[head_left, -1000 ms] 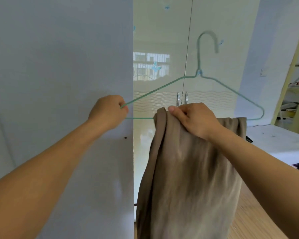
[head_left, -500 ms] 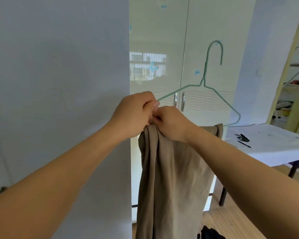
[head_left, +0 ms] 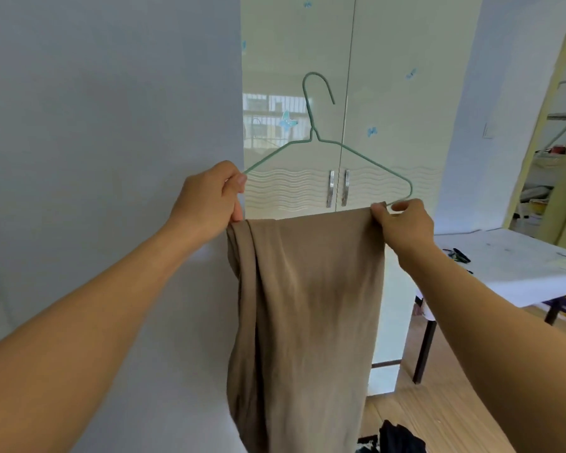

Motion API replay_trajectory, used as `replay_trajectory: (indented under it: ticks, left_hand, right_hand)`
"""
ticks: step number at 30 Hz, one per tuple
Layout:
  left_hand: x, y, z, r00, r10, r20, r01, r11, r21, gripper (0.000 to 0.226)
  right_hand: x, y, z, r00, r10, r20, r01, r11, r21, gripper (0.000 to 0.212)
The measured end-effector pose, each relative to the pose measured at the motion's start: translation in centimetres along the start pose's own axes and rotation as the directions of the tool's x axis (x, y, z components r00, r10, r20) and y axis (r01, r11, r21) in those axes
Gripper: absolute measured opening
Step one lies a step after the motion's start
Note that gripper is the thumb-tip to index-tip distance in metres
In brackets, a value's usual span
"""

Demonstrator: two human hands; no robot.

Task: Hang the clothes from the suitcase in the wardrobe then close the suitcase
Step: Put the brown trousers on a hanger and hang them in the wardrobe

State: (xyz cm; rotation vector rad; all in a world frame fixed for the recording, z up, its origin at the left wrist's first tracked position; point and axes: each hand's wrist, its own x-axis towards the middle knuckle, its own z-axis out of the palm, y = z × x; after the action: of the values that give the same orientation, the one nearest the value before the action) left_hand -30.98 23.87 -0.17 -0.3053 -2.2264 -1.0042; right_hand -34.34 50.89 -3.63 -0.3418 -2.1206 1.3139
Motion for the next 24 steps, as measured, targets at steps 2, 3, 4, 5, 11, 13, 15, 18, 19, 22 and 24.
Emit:
replay_trajectory:
  ticks: [2,3,4,5,11,13,15,18,19,22,24]
  left_hand:
    - [-0.1,-0.2,-0.1,1.000,0.024,0.012,-0.024,0.999,0.028,0.024]
    - [-0.2,-0.2,0.0,0.999,0.028,0.041,-0.029,0.999,0.033,0.024]
    - [-0.4,-0.3,0.0,0.997,0.027,0.078,-0.030,0.999,0.030,0.024]
    - [-0.5,-0.4,-0.1,0.994,0.029,0.107,-0.032,0.999,0.025,0.025]
    - [-0.8,-2.2,-2.3,0.999,0.039,-0.021,-0.037,0.996,0.083,0.022]
    - [-0.7,-2.6,-2.6,0.996,0.039,-0.082,-0.031,0.995,0.099,0.022]
    - [-0.5,-2.3,-2.3,0.995,0.042,-0.087,-0.034,0.995,0.095,0.022]
    - [-0.6,-1.0,-1.4,0.997,0.057,-0.049,-0.054,0.996,0.065,0.023]
    - [-0.8,-0.6,-1.2,0.998,0.058,-0.029,-0.056,0.997,0.044,0.023]
    - [-1.1,-0.5,-1.6,0.998,0.029,0.064,-0.026,0.999,-0.040,0.024]
    - [-1.4,-0.7,-2.0,0.996,0.012,0.092,-0.008,0.999,-0.041,0.024]
  right_hand:
    - [-0.1,-0.2,0.3,0.996,-0.076,0.037,0.078,0.996,-0.045,0.027]
    - [-0.1,-0.5,0.6,0.994,-0.103,0.034,0.105,0.991,-0.079,0.022]
    - [-0.1,-0.8,0.8,0.993,-0.114,0.027,0.116,0.989,-0.096,0.021]
    - [0.0,-1.1,0.9,0.993,-0.114,0.011,0.115,0.989,-0.089,0.022]
    - [1.9,-0.7,-1.1,0.985,-0.112,-0.133,0.074,0.961,-0.265,0.030]
    - [1.3,-1.2,-0.9,0.958,-0.232,-0.168,0.159,0.919,-0.360,0.029]
    - [-0.2,-2.5,0.1,0.843,-0.524,-0.120,0.460,0.819,-0.342,0.024]
    - [-3.1,-4.1,2.1,0.573,-0.693,0.438,0.798,0.593,-0.107,0.031]
    - [-3.6,-4.1,2.8,0.479,-0.642,0.599,0.834,0.545,-0.083,0.030]
    - [-3.2,-3.3,3.2,0.402,-0.626,0.668,0.859,0.511,-0.038,0.021]
    - [-2.4,-2.9,2.8,0.383,-0.631,0.674,0.860,0.510,-0.012,0.023]
